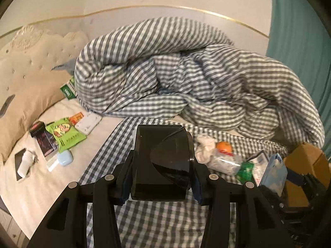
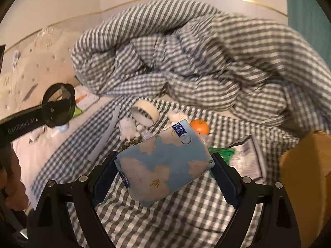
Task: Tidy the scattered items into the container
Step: 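Carry the tissue pack with the right gripper and drop it into the box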
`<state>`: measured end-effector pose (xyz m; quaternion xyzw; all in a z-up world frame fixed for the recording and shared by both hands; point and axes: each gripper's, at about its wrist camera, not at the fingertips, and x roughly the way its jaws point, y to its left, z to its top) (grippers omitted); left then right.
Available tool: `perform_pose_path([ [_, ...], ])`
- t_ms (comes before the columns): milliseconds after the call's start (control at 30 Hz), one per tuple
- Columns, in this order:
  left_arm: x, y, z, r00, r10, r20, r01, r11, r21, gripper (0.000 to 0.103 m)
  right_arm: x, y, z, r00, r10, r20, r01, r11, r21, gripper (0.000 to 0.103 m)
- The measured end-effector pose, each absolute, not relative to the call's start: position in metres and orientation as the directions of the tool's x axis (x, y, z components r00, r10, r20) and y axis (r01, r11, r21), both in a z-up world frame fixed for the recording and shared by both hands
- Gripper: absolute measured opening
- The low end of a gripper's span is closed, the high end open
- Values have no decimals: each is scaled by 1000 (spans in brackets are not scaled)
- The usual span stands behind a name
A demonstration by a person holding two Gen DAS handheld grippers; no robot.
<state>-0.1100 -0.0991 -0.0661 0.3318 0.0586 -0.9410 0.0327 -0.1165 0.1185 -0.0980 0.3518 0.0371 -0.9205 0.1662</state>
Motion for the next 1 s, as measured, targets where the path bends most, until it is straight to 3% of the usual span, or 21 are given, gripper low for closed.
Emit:
perform_pose_path([
  [633, -40, 10, 9, -846, 86, -526, -81, -996, -31, 48, -20, 228, -4, -837, -211, -506, 209, -976, 62, 88],
  [1000, -38, 89, 6, -821, 196, -536, -208, -977, -40, 48, 8, 322, -2, -856, -53, -514, 38, -998, 40, 88],
])
